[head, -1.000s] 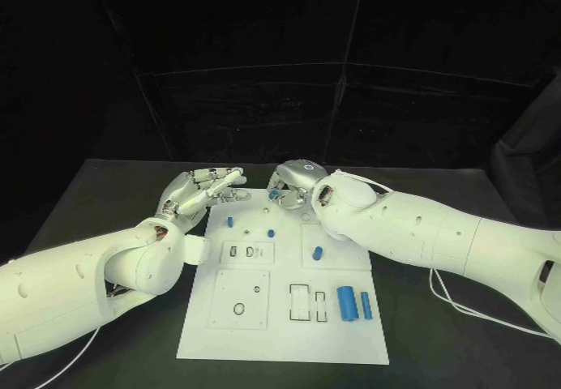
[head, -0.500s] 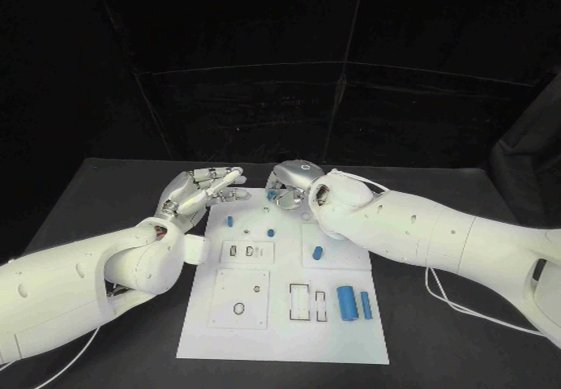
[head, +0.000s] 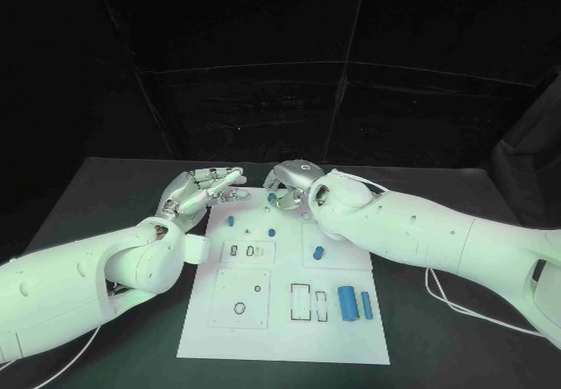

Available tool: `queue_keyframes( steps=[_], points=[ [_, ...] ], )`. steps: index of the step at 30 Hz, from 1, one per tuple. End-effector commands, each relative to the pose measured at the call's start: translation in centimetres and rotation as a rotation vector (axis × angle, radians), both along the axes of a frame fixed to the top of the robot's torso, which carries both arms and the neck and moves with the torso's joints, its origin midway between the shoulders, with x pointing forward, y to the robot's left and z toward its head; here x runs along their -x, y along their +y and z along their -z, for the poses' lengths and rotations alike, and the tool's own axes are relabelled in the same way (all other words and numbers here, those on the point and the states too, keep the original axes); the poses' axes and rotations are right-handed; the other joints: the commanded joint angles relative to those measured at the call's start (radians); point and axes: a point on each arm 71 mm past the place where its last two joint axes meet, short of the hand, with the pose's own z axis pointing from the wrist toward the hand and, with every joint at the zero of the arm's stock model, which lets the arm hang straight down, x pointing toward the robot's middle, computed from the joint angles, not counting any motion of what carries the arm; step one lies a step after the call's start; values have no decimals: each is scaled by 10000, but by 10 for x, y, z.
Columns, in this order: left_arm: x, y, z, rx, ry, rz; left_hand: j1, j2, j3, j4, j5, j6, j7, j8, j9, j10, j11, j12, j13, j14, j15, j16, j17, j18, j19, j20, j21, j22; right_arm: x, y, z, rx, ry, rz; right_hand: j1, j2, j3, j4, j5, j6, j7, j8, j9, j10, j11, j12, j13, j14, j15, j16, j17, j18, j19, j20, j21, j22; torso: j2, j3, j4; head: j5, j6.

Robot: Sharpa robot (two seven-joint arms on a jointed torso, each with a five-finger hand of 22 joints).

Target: Assemble the parts on the task board

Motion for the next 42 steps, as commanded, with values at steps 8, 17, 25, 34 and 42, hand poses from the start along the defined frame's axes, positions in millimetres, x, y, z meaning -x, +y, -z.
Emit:
queue_keyframes(
  steps=[8, 17, 25, 34, 42],
  points=[
    [0, 3, -1, 59, 15, 83, -68, 38, -16, -54, 8, 13, 31, -71, -13, -3, 18, -55, -14, 63, -18, -32, 14, 47, 90, 14, -60, -13, 14, -47, -15, -976, -303, 513, 93, 65, -620, 342, 519, 344, -1, 167, 94, 827, -108, 703, 158, 319, -64, 722, 1046, -52, 450, -48, 401, 660, -21, 19, -64, 29, 20],
    [-1, 5, 0, 30, 32, 40, -79, 47, -21, -67, 8, 6, 34, -90, -14, -13, 23, -76, -15, 59, -13, -52, 20, 45, 92, 17, -75, -24, 30, -115, -15, -1576, 2112, 2049, -402, -342, -1975, 1140, 1259, 640, -586, 276, 81, 3251, -843, 3726, 2139, 745, -632, 2454, 3432, -449, 1587, -586, 1978, 3106, -86, 82, -182, -57, 75],
    [-2, 5, 0, 40, 49, 82, -79, 47, -21, -67, 8, 6, 34, -90, -14, -13, 23, -76, -15, 59, -13, -52, 20, 45, 92, 17, -75, -24, 31, -136, -9, -1079, 2949, 2869, 235, -116, -4033, 2305, 1429, -40, -411, 473, 62, 1841, -641, 7922, 6397, 807, -460, 3425, 4936, -600, 1835, -455, 2709, 4226, -62, 69, -171, -116, 120],
    [-2, 4, 1, 54, 71, 133, -78, 54, -20, -79, 9, 16, 28, -93, -11, -4, 20, -81, -13, 53, -10, -66, 22, 44, 91, 18, -85, -31, 23, -132, -4, -761, 3078, 3115, 681, -35, -4358, 2720, 1517, -251, -342, 558, 66, 1783, -606, 8460, 7039, 826, -425, 3556, 5158, -628, 1850, -388, 2821, 4384, -67, 48, -149, -151, 84],
    [-2, 4, 1, 47, 97, 147, -78, 54, -20, -79, 9, 16, 28, -93, -11, -4, 20, -81, -13, 53, -10, -66, 22, 44, 91, 18, -85, -31, 18, -128, -1, -520, 3043, 3230, 866, 56, -4378, 2842, 1574, -233, -352, 658, 82, 1932, -609, 8907, 7558, 868, -422, 3687, 5407, -668, 1941, -379, 2950, 4628, -63, 51, -154, -136, 66]
  ],
)
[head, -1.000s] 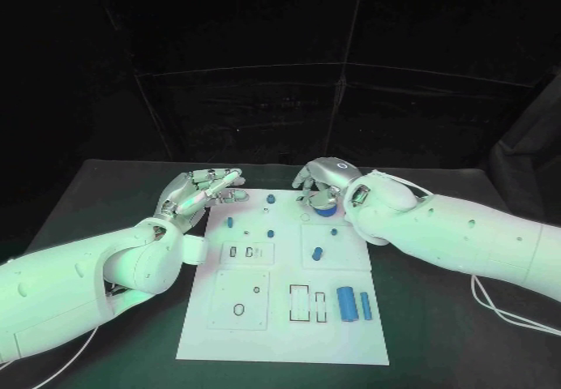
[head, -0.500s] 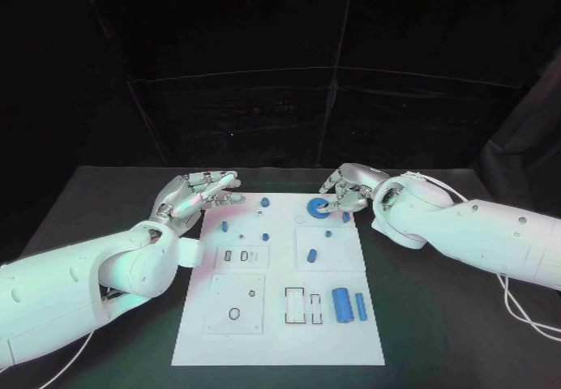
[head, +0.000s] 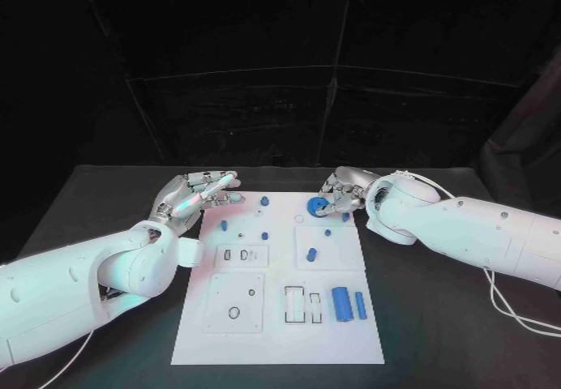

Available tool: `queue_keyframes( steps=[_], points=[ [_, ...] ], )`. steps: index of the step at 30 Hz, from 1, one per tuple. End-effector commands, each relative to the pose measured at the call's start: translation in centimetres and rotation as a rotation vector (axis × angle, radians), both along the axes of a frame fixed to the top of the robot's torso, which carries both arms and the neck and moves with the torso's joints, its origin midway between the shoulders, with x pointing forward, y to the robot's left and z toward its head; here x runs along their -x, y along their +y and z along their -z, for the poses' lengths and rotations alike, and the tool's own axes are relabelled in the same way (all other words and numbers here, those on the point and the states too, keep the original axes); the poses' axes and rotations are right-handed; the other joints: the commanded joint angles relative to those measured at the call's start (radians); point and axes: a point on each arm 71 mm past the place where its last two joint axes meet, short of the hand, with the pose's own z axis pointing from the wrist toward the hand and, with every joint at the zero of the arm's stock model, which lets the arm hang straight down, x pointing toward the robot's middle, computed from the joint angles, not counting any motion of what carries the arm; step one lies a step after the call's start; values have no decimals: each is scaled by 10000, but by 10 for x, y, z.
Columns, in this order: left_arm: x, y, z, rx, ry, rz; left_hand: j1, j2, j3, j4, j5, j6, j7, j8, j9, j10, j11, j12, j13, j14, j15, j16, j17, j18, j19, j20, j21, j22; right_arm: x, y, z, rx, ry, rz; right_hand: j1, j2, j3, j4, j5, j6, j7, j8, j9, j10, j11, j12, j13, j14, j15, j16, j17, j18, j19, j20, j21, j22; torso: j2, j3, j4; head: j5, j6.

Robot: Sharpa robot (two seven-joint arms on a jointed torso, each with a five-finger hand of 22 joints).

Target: Assemble the parts on the task board

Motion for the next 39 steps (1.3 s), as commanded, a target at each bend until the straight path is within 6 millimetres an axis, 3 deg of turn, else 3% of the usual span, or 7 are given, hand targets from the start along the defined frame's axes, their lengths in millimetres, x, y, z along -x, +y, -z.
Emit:
queue_keyframes(
  steps=[1, 15, 26, 28, 31, 36, 39],
  points=[
    [0, -1, -1, 93, -9, 158, -78, 55, 7, -52, 9, 16, 28, -53, -11, -4, 20, -13, -13, 54, -10, -67, 13, 46, 55, -18, -45, -10, -1, 0, 1, 313, 167, 94, 114, 31, -9, 82, 59, 7, -18, 94, 11, 137, -17, 165, 192, 487, 88, 89, 78, -195, 72, 30, 92, 84, -3, -7, -4, 12, -17],
    [0, -1, 0, 87, 39, 196, -78, 62, 7, -72, 9, 27, 23, -61, -9, 8, 17, -22, -10, 46, -9, -87, 17, 45, 52, -16, -61, -21, -1, 7, 1, 669, 63, -143, 705, 268, 242, -139, -44, 164, -63, 309, 23, 489, -67, 1043, 1240, 556, 55, 341, 579, -229, 129, 6, 242, 315, 3, 3, -3, 15, -80],
    [0, -1, 1, 87, 81, 238, -90, 59, -1, -77, 8, 27, 23, -69, -9, 10, 18, -30, -10, 42, -7, -99, 19, 44, 51, -14, -70, -27, -1, 14, -5, 1740, -1193, -476, 1399, 525, 1226, -806, -1091, 984, -207, 702, 61, 1053, -208, 2117, 2579, 609, -55, 561, 1052, -297, 295, -85, 462, 741, 2, -3, -4, -13, -112],
    [0, 0, 1, 85, 87, 240, -94, 59, -4, -77, 8, 27, 23, -70, -9, 10, 19, -32, -10, 41, -6, -102, 20, 44, 51, -14, -72, -29, 0, 17, -7, 1795, -1405, -573, 1305, 516, 1403, -826, -1562, 1122, -242, 735, 49, 1102, -231, 2182, 2670, 611, -69, 577, 1093, -306, 299, -104, 477, 766, 4, -2, -1, -14, -114],
    [0, 0, 1, 86, 94, 248, -126, 59, -21, -77, 7, 27, 27, -84, -9, 9, 22, -46, -10, 35, -2, -121, 24, 43, 48, -11, -88, -40, 2, 21, -9, 1714, -1694, -702, 1140, 488, 1538, -799, -1781, 1214, -265, 747, 32, 1164, -247, 2257, 2774, 614, -85, 588, 1125, -308, 304, -117, 490, 788, 1, -1, 2, -13, -127],
    [0, 0, 1, 92, 101, 266, -150, 64, -34, -79, 8, 27, 28, -96, -9, 10, 25, -58, -10, 26, 2, -141, 27, 42, 44, -7, -104, -50, 6, 28, -15, 1380, -2201, -889, 907, 460, 1821, -752, -1300, 1359, -311, 739, 4, 1309, -294, 2439, 3022, 617, -118, 599, 1155, -366, 470, -149, 634, 1108, -3, -7, 8, -3, -121],
    [0, 0, 1, 87, 109, 262, -150, 64, -34, -79, 8, 27, 28, -96, -9, 10, 25, -58, -10, 26, 2, -141, 27, 42, 44, -7, -104, -50, 11, 35, -19, 909, -2477, -1041, 368, 407, 1959, -442, -618, 1425, -334, 674, -14, 1385, -305, 2517, 3149, 618, -128, 601, 1165, -420, 626, -161, 769, 1400, -4, -13, 17, 26, -116]
  ],
)
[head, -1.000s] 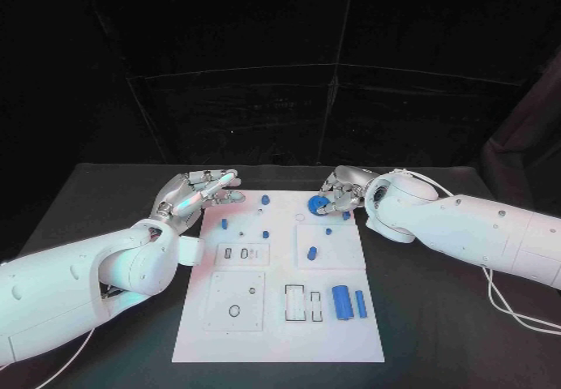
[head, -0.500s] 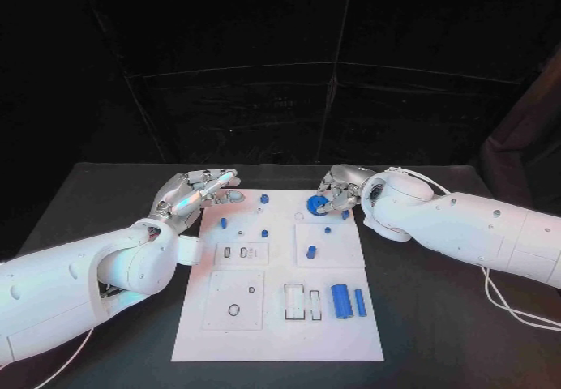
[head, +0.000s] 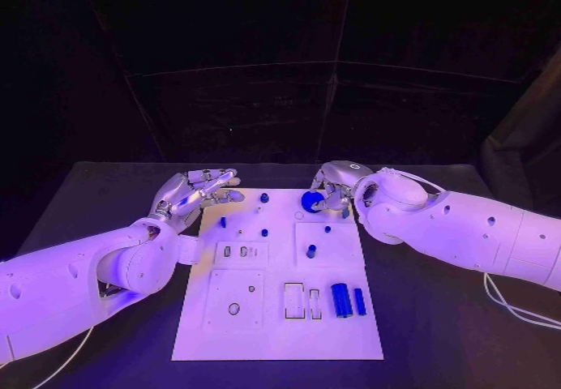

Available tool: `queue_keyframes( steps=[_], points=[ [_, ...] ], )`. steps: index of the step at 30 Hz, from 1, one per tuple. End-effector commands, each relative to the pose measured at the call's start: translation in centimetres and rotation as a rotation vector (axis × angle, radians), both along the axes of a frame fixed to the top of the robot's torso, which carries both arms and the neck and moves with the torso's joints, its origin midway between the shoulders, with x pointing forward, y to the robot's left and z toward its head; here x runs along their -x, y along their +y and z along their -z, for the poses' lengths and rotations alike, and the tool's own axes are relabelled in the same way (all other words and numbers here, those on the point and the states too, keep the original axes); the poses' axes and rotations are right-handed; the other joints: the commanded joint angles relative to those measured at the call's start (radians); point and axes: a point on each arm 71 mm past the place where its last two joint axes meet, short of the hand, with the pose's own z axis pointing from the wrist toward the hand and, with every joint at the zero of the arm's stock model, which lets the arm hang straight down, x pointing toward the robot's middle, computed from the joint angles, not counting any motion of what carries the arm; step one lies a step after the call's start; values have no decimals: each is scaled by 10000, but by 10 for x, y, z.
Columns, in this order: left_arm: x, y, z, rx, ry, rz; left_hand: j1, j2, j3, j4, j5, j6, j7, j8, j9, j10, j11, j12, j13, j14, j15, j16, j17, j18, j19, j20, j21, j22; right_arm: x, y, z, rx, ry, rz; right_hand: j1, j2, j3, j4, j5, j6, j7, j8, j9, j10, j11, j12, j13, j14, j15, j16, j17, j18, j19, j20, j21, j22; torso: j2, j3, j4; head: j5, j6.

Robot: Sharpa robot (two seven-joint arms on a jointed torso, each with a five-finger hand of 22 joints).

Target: Assemble the parts on the task board

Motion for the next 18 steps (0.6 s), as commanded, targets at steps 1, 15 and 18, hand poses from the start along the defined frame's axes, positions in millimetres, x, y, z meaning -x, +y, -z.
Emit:
queue_keyframes(
  steps=[1, 15, 18],
  points=[
    [0, -1, -1, 93, -12, 156, -112, 26, -6, -51, 8, 27, 28, -57, -9, 10, 25, -58, -10, 26, 2, -55, 12, 43, 44, -8, -66, -9, 5, 8, -11, -581, -926, -336, -383, 1, 104, 218, 419, 216, -122, -52, 1, 110, -29, 70, 93, 620, -61, 43, 273, -120, 152, -3, 113, 236, -8, -8, 11, 42, 9],
    [-1, 2, -1, 57, -39, 69, -136, 40, -16, -58, 8, 25, 36, -75, -10, 4, 31, -79, -11, 11, 9, -84, 16, 42, 39, -3, -87, -24, 14, 60, -16, -1175, -1041, -1222, -1031, -424, 308, 507, 1076, 145, -86, -292, -14, 85, 4, -9, 109, 618, -45, 38, 290, -152, 259, -1, 201, 409, 5, -18, 8, 157, 39],
    [-2, 2, -1, 49, -47, 51, -136, 40, -17, -58, 8, 25, 37, -75, -10, 4, 31, -79, -11, 11, 9, -85, 16, 42, 39, -2, -88, -24, 12, 73, -14, -1084, -946, -1341, -1032, -424, 314, 508, 1081, 138, -84, -299, -15, 65, 5, -43, 74, 618, -44, 39, 291, -150, 256, 0, 198, 402, 14, -18, 12, 150, 37]
  ],
)
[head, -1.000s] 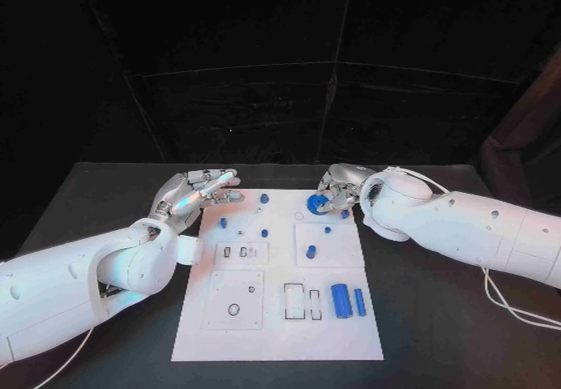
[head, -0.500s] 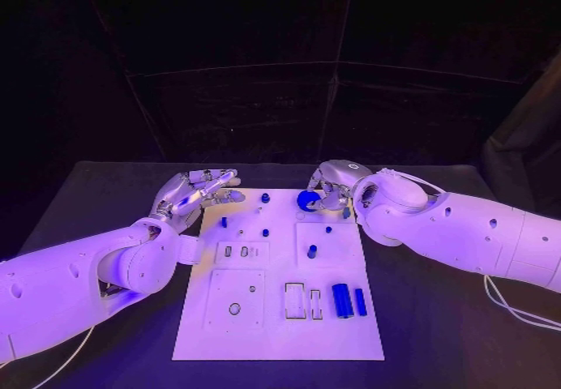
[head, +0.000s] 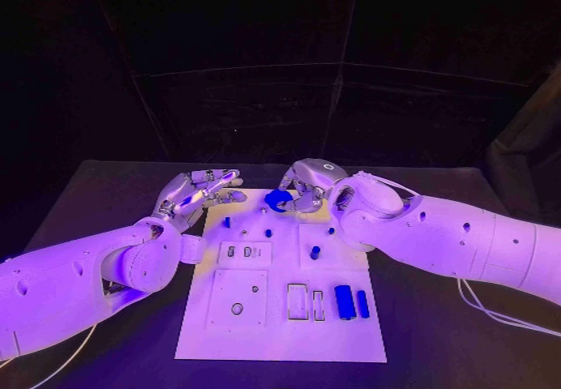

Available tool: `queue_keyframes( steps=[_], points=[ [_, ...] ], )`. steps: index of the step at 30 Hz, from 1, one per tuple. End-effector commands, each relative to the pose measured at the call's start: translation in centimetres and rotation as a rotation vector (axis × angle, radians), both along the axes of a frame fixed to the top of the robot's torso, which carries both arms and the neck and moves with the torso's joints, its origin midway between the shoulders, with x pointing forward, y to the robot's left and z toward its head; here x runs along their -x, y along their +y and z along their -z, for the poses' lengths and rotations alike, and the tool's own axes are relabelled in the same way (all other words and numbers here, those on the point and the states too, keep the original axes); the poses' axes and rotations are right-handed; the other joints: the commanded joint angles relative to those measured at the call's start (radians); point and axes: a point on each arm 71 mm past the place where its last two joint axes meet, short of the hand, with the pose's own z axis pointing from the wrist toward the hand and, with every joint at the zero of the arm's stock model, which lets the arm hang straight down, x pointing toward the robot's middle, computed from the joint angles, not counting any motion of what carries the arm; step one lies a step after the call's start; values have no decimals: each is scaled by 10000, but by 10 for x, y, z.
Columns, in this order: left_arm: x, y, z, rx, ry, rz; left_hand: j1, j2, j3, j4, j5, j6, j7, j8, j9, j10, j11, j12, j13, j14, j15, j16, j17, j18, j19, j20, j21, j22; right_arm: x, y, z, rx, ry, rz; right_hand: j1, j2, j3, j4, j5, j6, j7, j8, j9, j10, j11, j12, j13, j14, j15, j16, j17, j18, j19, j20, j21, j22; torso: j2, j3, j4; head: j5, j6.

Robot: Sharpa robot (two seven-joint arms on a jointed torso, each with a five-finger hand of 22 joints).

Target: Assemble the parts on the task board

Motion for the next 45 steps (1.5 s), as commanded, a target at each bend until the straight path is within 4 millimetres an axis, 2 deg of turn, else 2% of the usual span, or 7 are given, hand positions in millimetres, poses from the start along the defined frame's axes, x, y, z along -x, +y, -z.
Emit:
queue_keyframes(
  steps=[1, 6, 11, 26, 32, 38, 45],
  points=[
    [0, -1, -1, 77, -66, 90, -89, -6, -17, -59, 8, 25, 36, -36, -10, 4, 31, -39, -11, 11, 9, -45, 8, 41, 39, -3, -49, -15, -2, 10, 0, 140, -92, -76, -115, 6, 9, 54, 76, -44, -13, -66, -8, -49, 40, -54, -24, 619, -45, 40, 297, -152, 40, 0, 43, -12, 23, 1, -13, 6, 1],
    [-1, -2, -1, 73, -73, 83, -89, -6, -17, -59, 8, 25, 36, -36, -10, 4, 31, -39, -11, 11, 9, -45, 8, 41, 39, -3, -49, -15, -6, 29, 4, 448, 81, -208, -85, 11, 60, 30, 93, -74, -5, -100, -10, -97, 46, -121, -82, 616, -41, 34, 289, -148, 32, 4, 33, -31, 26, 13, -1, 50, -31],
    [-1, -2, -1, 66, -88, 58, -89, -6, -17, -59, 8, 25, 36, -36, -10, 4, 31, -39, -11, 11, 9, -45, 8, 41, 39, -3, -49, -15, -9, 39, 8, 732, 213, -227, -69, 6, 87, 12, 91, -95, 3, -122, -12, -141, 52, -186, -143, 614, -38, 32, 288, -146, 28, 6, 27, -44, 33, 2, 16, 40, -28],
    [-1, -2, -1, 67, -99, 52, -89, -6, -17, -59, 8, 25, 36, -36, -10, 4, 31, -39, -11, 11, 9, -45, 8, 41, 39, -3, -49, -15, -12, 49, 15, 1355, 446, -285, -133, -156, 98, -58, -245, -274, 64, -289, -21, -337, 113, -451, -363, 618, 13, 39, 333, -145, 23, 47, 3, -68, 37, 20, -9, 78, -43],
    [-2, -1, -1, 50, -96, 25, -93, 2, -19, -69, 8, 28, 37, -44, -9, 6, 33, -48, -11, 7, 12, -60, 12, 41, 37, 0, -61, -23, -12, 50, 16, 1422, 421, -253, -159, -332, -52, -128, -583, -689, 156, -571, -43, -458, 198, -621, -499, 612, 80, 27, 330, -145, 19, 103, -18, -88, 33, 18, 0, 64, -39],
    [-2, -1, -1, 48, -93, 24, -97, 6, -21, -70, 8, 30, 37, -46, -9, 7, 33, -51, -10, 8, 13, -64, 13, 41, 37, 1, -65, -25, -15, 48, 17, 1445, 412, -133, -225, -373, -326, -11, -684, -1037, 256, -798, -39, -617, 288, -823, -673, 611, 156, 25, 345, -143, 12, 174, -36, -111, 34, 13, -7, 78, -52],
    [-2, -1, -1, 44, -88, 25, -97, 6, -21, -70, 8, 30, 37, -46, -9, 7, 33, -51, -10, 8, 13, -64, 13, 41, 37, 1, -65, -25, -16, 47, 20, 1523, 582, -268, -302, -405, -888, 472, -854, -1243, 340, -928, -11, -755, 379, -996, -828, 614, 242, 31, 384, -141, 16, 262, -41, -109, 35, 16, -2, 64, -47]
  ],
)
